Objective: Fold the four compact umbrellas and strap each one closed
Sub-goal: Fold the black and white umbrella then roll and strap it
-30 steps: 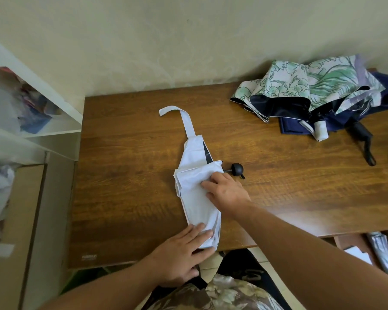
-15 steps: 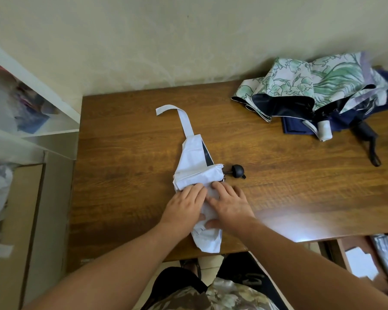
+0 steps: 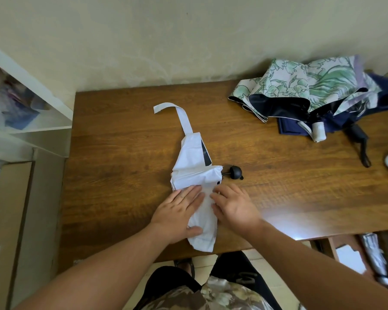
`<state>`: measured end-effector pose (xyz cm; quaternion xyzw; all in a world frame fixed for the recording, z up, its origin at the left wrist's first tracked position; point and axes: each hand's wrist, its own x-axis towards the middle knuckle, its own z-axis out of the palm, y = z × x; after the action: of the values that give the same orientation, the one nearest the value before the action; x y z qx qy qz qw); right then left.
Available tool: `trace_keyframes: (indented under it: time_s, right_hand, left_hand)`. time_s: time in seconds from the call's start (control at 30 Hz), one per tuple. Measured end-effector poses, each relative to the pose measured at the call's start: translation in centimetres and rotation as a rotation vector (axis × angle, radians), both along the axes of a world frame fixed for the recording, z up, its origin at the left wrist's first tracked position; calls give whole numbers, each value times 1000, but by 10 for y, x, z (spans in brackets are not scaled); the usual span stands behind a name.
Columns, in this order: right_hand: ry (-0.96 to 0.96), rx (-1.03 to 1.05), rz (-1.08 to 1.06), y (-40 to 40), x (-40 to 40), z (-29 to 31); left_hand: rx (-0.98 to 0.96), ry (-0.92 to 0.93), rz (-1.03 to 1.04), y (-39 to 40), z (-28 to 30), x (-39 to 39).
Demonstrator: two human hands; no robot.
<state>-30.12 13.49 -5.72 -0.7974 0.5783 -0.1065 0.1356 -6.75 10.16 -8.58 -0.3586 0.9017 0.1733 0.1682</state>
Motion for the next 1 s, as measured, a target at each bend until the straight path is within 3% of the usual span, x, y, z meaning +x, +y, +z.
trace_keyframes:
  time_s: [0.1,0.3,0.43,0.53,0.63,0.7,0.8,1.0]
  right_hand:
    - [-32,109,47,-18,16,-1]
    - [199,418,44,2,2,-16]
    - [268,462,49,6,0,-17]
    - [292,531,57,3,3,-11]
    - [291,562,60,-1,5,-6]
    - [296,576,63,-7,6,-5]
    - [291,572,82,-19,7,-1]
    - [289,583,106,-25,8,-2]
  left_hand:
    - [4,-46,-11,-1,6,-2]
    - [-126,88,-44,25,-5,27]
    - [-94,133,-112,29,3,75]
    - [-76,232,182,-4,29,66]
    - [-92,430,836,-52,59,33]
    - [51,487,1089,-87,68,10]
    - [330,394,1099,-126,77,-23]
    - [531,367,1321,-162,81,-46]
